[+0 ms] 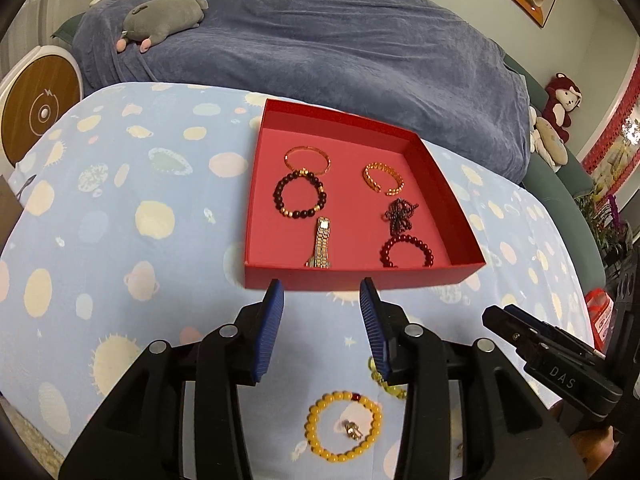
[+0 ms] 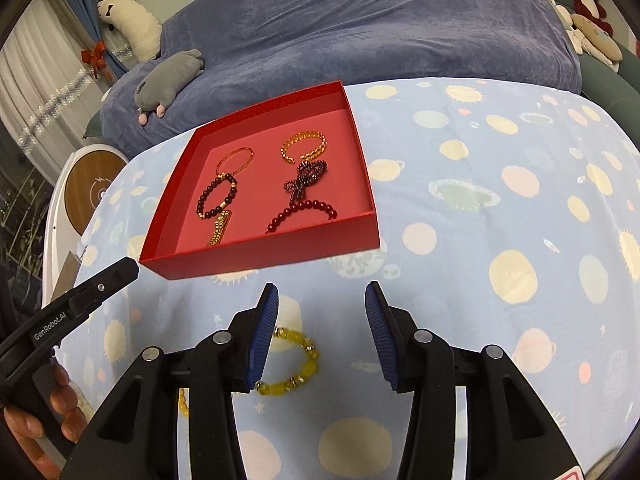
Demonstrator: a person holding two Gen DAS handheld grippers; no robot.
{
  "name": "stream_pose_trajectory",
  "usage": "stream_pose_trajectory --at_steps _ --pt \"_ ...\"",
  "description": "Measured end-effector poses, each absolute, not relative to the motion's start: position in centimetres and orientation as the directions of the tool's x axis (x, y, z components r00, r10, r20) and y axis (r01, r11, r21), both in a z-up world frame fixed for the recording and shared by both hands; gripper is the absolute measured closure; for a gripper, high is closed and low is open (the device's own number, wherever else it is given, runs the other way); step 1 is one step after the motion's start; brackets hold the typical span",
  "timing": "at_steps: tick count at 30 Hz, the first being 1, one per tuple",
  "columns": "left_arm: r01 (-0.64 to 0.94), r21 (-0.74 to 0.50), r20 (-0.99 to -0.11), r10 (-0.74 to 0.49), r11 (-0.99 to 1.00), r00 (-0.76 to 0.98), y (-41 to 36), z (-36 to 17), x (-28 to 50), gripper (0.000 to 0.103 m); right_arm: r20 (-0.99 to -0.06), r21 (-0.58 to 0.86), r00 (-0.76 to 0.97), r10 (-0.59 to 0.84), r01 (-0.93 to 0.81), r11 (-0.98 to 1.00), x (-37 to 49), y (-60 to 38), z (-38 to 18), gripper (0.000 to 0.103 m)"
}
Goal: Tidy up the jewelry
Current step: 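Move both open tools back to the amber and yellow-green bracelets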
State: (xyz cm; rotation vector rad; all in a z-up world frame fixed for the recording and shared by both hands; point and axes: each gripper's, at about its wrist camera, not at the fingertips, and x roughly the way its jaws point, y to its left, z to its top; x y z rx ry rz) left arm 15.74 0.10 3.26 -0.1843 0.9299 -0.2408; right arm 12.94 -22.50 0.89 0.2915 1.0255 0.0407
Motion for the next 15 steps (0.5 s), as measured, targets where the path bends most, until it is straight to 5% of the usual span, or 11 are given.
stream_pose_trajectory --at_steps 15 --pt "0.158 -0.21 -0.836 -0.261 0.965 0.483 -1.2 -1.4 9.9 0.065 -0.868 0.264 0.465 0.175 0.132 0.956 7.4 -21.8 -1.6 0.059"
